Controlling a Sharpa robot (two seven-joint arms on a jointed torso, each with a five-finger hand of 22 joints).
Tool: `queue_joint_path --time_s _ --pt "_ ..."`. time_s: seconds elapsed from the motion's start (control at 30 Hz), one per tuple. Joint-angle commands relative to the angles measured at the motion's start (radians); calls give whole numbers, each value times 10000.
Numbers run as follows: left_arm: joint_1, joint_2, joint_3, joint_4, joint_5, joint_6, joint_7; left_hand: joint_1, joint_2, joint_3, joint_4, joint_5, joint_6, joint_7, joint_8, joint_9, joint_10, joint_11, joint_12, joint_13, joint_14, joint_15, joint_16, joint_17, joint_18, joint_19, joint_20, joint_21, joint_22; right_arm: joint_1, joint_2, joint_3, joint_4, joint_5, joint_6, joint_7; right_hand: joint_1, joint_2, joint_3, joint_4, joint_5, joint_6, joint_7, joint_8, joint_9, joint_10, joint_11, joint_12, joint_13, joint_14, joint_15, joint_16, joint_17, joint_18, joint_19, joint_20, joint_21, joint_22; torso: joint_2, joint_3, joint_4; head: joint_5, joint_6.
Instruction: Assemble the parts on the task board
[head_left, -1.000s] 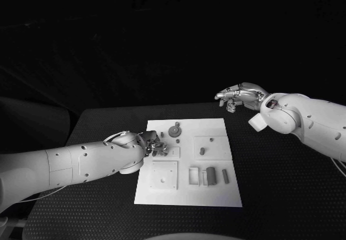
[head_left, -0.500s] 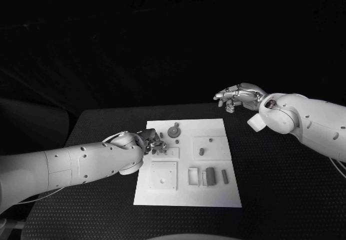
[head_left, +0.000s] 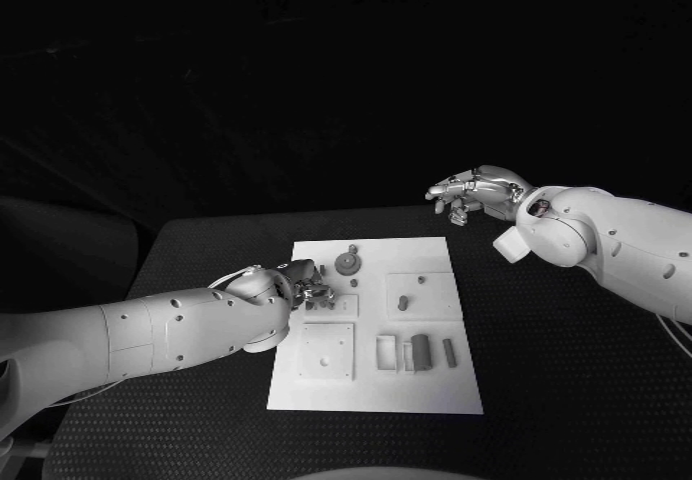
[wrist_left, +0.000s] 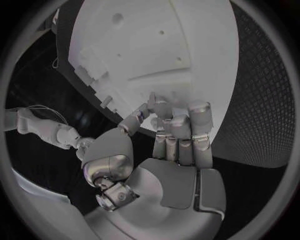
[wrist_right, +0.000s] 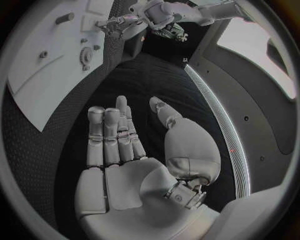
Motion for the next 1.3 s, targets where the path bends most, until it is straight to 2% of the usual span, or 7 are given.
queue_joint_path --time_s 0.03,0.17,0.73,1.3 --pt "-43 42 7 -20 -247 26 83 193 146 736 652 -24 806 2 14 18 253 -187 -64 -17 98 -190 -1 -13 375 17 52 -37 125 2 2 7 -3 -69 163 71 -31 62 -3 2 42 40 25 34 9 -8 -57 57 8 -18 -49 39 -16 467 -4 -61 -20 98 0 -7 7 -28 0" --pt "-66 38 8 -11 -248 -42 106 181 184 716 687 -59 809 2 16 19 258 -186 -64 -16 100 -189 7 -25 373 18 57 -40 125 2 -1 7 0 -77 181 70 -35 66 -1 3 42 41 24 34 9 -9 -57 59 7 -19 -49 38 -18 467 -5 -62 -21 97 0 -10 23 -47 -17" --pt "-91 45 8 -5 -348 -332 164 105 294 719 770 -181 837 -14 35 27 287 -202 -38 2 123 -200 62 -51 378 38 60 -27 141 1 -19 7 8 -80 197 72 -46 75 3 2 43 45 23 34 10 -10 -59 64 7 -20 -50 35 -22 467 -5 -64 -28 95 -6 -13 16 -36 -16" --pt "-102 50 9 -6 -494 -537 226 138 286 860 749 -85 873 -36 63 40 313 -223 -4 24 150 -223 119 -72 392 75 50 9 163 1 -21 7 -2 -83 218 72 -69 89 5 10 43 52 21 36 12 -8 -60 73 7 -21 -51 32 -26 467 -5 -64 -33 93 0 -14 18 -75 -29"
